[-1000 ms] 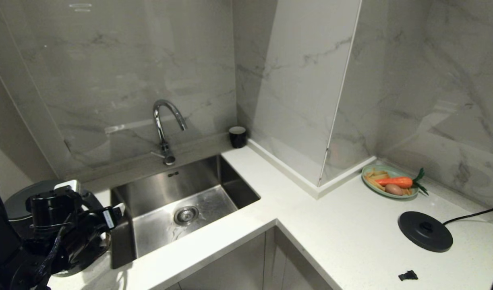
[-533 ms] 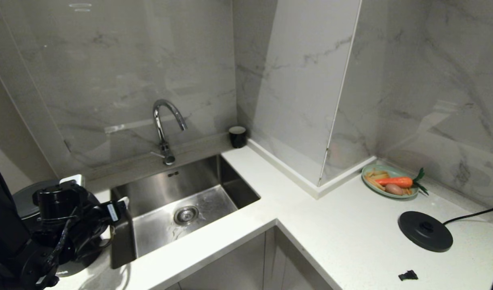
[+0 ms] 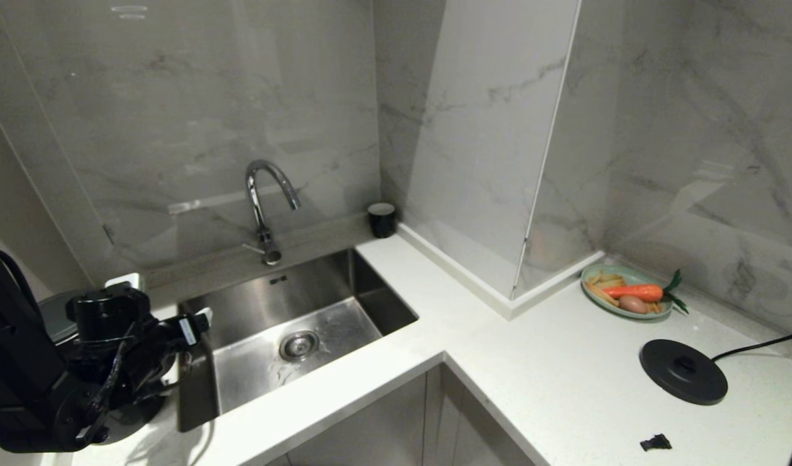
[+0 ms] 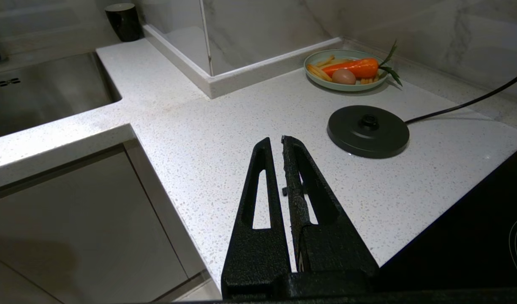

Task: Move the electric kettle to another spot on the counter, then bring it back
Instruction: Grab the kettle

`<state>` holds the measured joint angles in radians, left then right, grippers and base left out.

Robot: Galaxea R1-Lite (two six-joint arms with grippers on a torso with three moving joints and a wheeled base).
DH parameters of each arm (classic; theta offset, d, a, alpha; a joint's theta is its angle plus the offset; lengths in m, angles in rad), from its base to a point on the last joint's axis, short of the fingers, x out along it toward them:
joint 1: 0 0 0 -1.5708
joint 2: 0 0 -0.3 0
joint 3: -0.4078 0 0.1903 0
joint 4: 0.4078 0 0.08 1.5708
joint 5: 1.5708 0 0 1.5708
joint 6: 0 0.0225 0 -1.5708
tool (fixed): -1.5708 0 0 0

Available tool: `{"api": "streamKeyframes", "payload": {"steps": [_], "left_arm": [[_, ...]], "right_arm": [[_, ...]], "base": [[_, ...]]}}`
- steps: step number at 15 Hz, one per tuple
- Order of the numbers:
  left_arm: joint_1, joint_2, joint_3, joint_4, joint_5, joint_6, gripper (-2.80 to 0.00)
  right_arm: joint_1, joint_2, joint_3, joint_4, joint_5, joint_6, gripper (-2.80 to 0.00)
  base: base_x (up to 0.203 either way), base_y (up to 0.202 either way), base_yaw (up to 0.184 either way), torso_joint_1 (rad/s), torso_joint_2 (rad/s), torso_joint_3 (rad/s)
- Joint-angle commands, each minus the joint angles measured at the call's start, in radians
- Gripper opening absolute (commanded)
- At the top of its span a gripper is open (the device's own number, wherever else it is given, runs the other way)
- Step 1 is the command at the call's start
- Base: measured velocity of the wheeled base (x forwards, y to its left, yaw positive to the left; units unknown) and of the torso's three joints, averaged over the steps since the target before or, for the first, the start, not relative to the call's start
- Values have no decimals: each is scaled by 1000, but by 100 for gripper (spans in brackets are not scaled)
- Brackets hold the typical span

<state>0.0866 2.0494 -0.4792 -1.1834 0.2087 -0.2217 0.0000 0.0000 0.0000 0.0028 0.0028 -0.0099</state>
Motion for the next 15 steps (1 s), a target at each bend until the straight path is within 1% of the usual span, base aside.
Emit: {"api": "streamKeyframes", "payload": {"steps": [1,6,10,15], "left_arm": [[3,16,-30,-6,4,-1,0],[10,35,-61,-5,4,19,0],[14,40,-64,-6,4,23,0],[38,35,-64,-7,4,27,0]], "right_arm": [[0,0,0,0,0,-1,-280],[0,0,0,0,0,0,-280],[0,0,0,0,0,-1,-280],[0,0,0,0,0,-1,-280]], "base": [[0,0,0,0,0,0],[0,0,0,0,0,0],[0,0,0,0,0,0],[0,0,0,0,0,0]]}}
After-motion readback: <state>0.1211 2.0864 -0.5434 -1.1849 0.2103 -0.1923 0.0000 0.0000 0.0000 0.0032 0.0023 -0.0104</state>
